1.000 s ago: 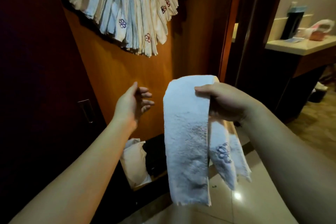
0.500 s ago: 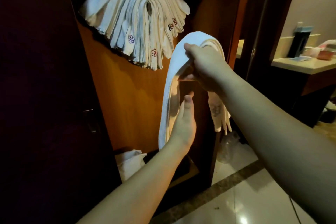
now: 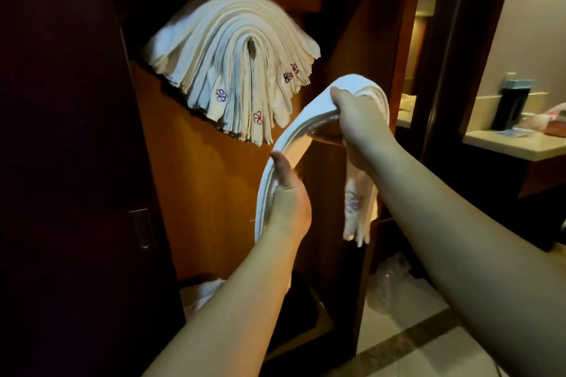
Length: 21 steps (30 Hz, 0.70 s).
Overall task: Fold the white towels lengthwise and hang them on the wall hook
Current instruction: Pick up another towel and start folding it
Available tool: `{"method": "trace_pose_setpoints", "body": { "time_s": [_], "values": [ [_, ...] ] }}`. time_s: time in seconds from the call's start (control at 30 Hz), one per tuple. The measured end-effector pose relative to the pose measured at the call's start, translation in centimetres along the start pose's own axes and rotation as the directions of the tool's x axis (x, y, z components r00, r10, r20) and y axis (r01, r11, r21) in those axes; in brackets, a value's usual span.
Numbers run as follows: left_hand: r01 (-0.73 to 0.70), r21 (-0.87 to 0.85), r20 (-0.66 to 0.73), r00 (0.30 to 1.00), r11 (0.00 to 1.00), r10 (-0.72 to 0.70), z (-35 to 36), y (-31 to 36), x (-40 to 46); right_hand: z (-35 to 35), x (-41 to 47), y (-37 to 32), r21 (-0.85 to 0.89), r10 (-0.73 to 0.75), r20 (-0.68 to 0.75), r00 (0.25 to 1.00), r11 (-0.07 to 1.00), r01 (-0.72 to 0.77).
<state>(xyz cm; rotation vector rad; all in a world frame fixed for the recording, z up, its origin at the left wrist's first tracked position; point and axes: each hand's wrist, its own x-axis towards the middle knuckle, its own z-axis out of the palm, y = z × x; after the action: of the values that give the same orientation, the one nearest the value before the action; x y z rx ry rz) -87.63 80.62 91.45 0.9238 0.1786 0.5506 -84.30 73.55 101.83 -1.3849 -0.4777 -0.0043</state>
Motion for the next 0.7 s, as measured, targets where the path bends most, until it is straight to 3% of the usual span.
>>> {"method": "trace_pose_setpoints", "body": {
  "time_s": [0.07,0.13,0.23,0.47,0.57,0.63,0.7],
  "values": [
    [0.002,-0.228,-0.06,0.998,0.974,-0.017,-0.3,0.5,-0.1,-1.2,0.7,1.1,-0.121,-0.017,-0.034,0.999,0.993,0.012],
    [0.033,-0.508,-0.059,0.996,0.861,-0.073,-0.7,1.4,0.4,-2.5,1.3,2.2,-0.266,-0.053,-0.095,0.994,0.964,0.026],
    [0.053,-0.693,-0.041,0.993,0.719,-0.113,-1.0,3.3,1.3,-4.1,1.8,3.4,-0.364,-0.09,-0.143,0.986,0.931,0.032],
    [-0.075,-0.612,-0.239,0.966,0.787,-0.094,-0.6,7.4,3.3,-5.9,3.6,4.9,-0.228,-0.023,-0.19,0.981,0.974,-0.022],
    [-0.107,-0.541,-0.253,0.967,0.834,-0.04,-0.5,8.8,4.2,-6.0,4.7,6.4,-0.015,0.1,-0.152,0.983,0.995,-0.103],
    [-0.111,-0.48,-0.246,0.969,0.87,-0.012,-0.5,9.3,4.5,-6.0,5.6,7.6,0.188,0.184,-0.175,0.967,0.971,-0.15],
    [-0.126,-0.377,-0.25,0.968,0.918,0.03,-0.7,9.7,4.9,-5.9,6.3,8.6,0.283,0.231,-0.212,0.95,0.945,-0.166]
  ]
}}
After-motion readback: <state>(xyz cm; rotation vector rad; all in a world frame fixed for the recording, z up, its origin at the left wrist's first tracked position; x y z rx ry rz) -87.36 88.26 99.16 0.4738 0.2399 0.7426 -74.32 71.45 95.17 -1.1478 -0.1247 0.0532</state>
